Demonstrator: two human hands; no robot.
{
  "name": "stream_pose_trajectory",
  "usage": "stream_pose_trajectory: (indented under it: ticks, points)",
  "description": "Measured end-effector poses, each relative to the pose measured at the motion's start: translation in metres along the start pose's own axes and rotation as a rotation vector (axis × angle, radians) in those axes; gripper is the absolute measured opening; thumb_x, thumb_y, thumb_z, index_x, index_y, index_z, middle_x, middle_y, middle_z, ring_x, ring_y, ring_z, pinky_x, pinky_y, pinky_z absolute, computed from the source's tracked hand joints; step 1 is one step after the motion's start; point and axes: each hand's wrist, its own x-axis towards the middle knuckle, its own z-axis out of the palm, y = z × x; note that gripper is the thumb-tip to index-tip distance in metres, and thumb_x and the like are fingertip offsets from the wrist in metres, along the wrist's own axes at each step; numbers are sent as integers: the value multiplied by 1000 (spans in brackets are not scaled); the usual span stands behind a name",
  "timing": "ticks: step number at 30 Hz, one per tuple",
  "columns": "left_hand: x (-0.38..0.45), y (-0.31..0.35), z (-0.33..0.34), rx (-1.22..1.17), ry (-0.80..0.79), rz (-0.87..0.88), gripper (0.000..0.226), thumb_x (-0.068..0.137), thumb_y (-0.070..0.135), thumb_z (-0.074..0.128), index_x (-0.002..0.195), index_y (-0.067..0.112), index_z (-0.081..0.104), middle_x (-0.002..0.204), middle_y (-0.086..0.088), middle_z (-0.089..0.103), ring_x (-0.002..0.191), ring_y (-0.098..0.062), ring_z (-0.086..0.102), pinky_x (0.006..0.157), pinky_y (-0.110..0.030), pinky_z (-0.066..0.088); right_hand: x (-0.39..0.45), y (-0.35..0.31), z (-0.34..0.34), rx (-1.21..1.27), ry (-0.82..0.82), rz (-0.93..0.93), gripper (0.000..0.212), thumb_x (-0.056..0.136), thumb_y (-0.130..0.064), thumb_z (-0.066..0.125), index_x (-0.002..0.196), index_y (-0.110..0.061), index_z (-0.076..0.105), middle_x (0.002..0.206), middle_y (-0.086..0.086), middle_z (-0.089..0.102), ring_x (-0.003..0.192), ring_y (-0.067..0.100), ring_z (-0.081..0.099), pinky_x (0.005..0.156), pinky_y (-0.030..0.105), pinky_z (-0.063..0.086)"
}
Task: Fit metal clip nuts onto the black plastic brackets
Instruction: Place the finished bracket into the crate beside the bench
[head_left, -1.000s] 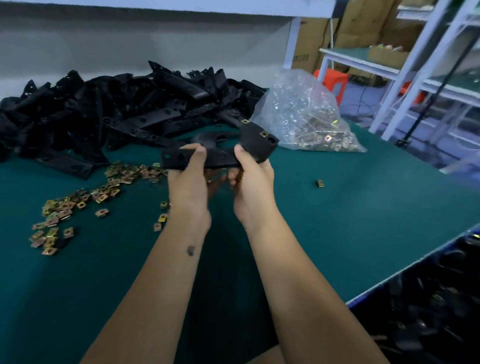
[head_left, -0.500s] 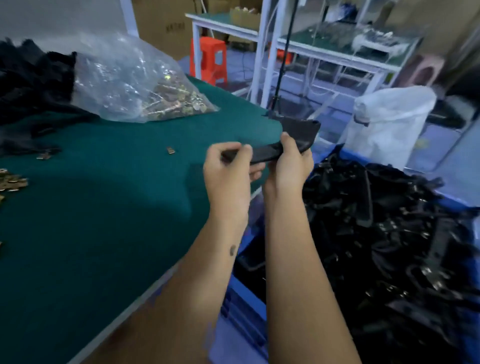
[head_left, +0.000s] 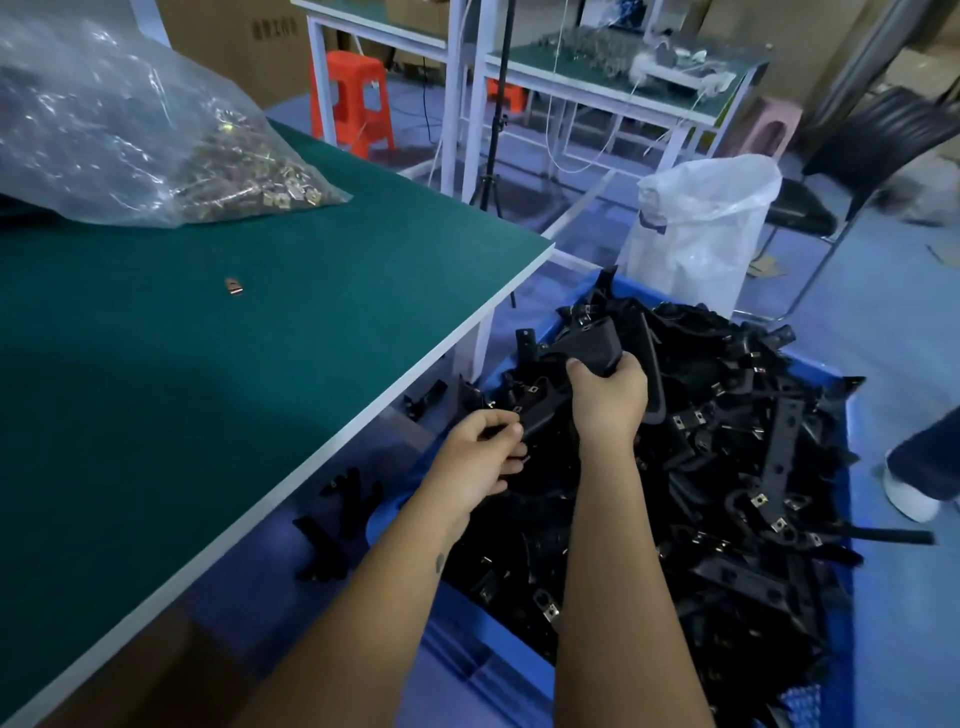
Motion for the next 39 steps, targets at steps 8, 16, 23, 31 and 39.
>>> stream_pose_trajectory:
  ticks: [8,16,23,31,39]
  points:
    - [-2,-7,-9,386,-340,-177,19,102,35,47,116,42,57,116,10,63,109,-10,60,89,-28,45,24,5,-20,-826,-236,25,9,87,-16,66,90,-11,58,89,10,62,86,31,58,62,33,47]
    - [3,-12,-14,371,-314,-165,14,102,35,46,107,40,58,105,13,67,96,-7,63,84,-28,46,3,1,-10,-911,-131,-135,7,84,-10,57,90,-11,62,85,9,59,99,35,52,79,36,42]
    - [6,61,-36,328,-21,280,37,81,-4,35,93,15,64,70,4,70,68,-15,63,57,-23,48,-55,-71,55,-275,-87,-341,21,94,-21,49,94,-11,68,94,9,70,88,31,60,69,36,46]
    - [-46,111,-151,203,181,473,43,83,-17,26,74,17,52,43,7,50,34,1,40,39,-16,32,-128,-154,131,52,-369,-592,19,93,-19,50,75,-16,59,69,-3,58,73,21,55,61,34,38]
    - [-113,65,-291,-67,740,525,33,88,-3,42,63,14,55,41,12,49,39,4,42,41,-11,32,-274,-173,238,-119,-919,-910,26,99,-25,44,77,-18,56,76,-3,62,73,19,56,59,36,40]
